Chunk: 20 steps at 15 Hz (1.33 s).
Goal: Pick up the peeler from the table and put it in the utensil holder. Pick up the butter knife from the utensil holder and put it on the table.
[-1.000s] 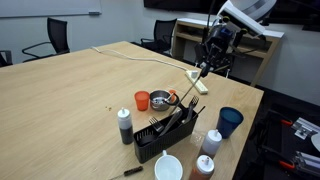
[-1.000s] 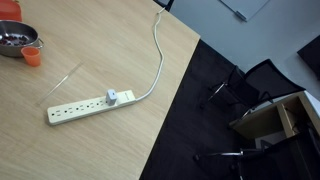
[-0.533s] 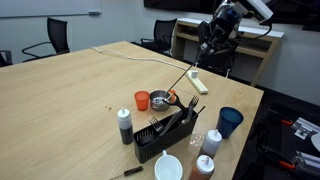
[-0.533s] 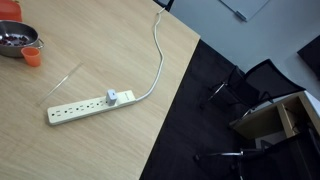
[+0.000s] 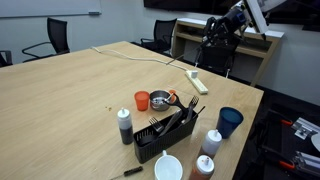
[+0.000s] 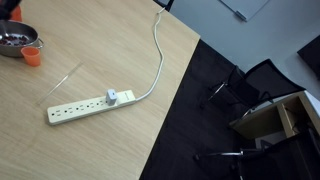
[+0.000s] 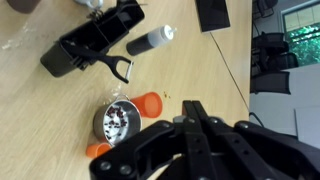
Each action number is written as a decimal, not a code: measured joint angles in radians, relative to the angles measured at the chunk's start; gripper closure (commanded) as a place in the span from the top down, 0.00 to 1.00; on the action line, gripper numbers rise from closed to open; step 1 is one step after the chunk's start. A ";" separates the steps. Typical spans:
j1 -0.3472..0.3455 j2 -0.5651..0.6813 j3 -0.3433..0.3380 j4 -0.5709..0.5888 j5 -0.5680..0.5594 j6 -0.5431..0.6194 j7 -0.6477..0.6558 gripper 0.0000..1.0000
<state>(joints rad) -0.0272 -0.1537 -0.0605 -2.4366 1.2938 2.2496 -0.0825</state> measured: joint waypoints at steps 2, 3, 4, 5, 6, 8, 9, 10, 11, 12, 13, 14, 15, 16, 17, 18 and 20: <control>-0.004 0.011 -0.006 -0.024 0.118 0.073 -0.159 0.00; -0.005 0.024 -0.007 -0.028 0.180 0.099 -0.239 0.00; -0.005 0.042 -0.008 -0.029 0.233 0.115 -0.309 0.00; -0.005 0.065 -0.008 -0.027 0.281 0.119 -0.372 0.00; -0.006 0.092 -0.008 -0.024 0.323 0.119 -0.430 0.00; -0.007 0.157 -0.009 -0.010 0.386 0.117 -0.520 0.00; -0.008 0.193 -0.011 0.000 0.405 0.117 -0.555 0.00; -0.009 0.230 -0.014 0.011 0.420 0.117 -0.587 0.00; -0.011 0.265 -0.017 0.023 0.428 0.115 -0.621 0.00; -0.012 0.300 -0.021 0.037 0.430 0.112 -0.654 0.00; -0.012 0.334 -0.025 0.052 0.430 0.109 -0.680 0.00; -0.012 0.366 -0.029 0.067 0.430 0.106 -0.702 0.00; -0.012 0.397 -0.031 0.080 0.430 0.103 -0.718 0.00; -0.012 0.427 -0.032 0.091 0.429 0.102 -0.729 0.00; -0.012 0.456 -0.033 0.100 0.428 0.101 -0.736 0.00; -0.011 0.486 -0.033 0.107 0.426 0.100 -0.743 0.00; -0.011 0.542 -0.033 0.127 0.425 0.098 -0.765 0.00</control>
<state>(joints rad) -0.0378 0.3885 -0.0937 -2.3096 1.7193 2.3473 -0.8472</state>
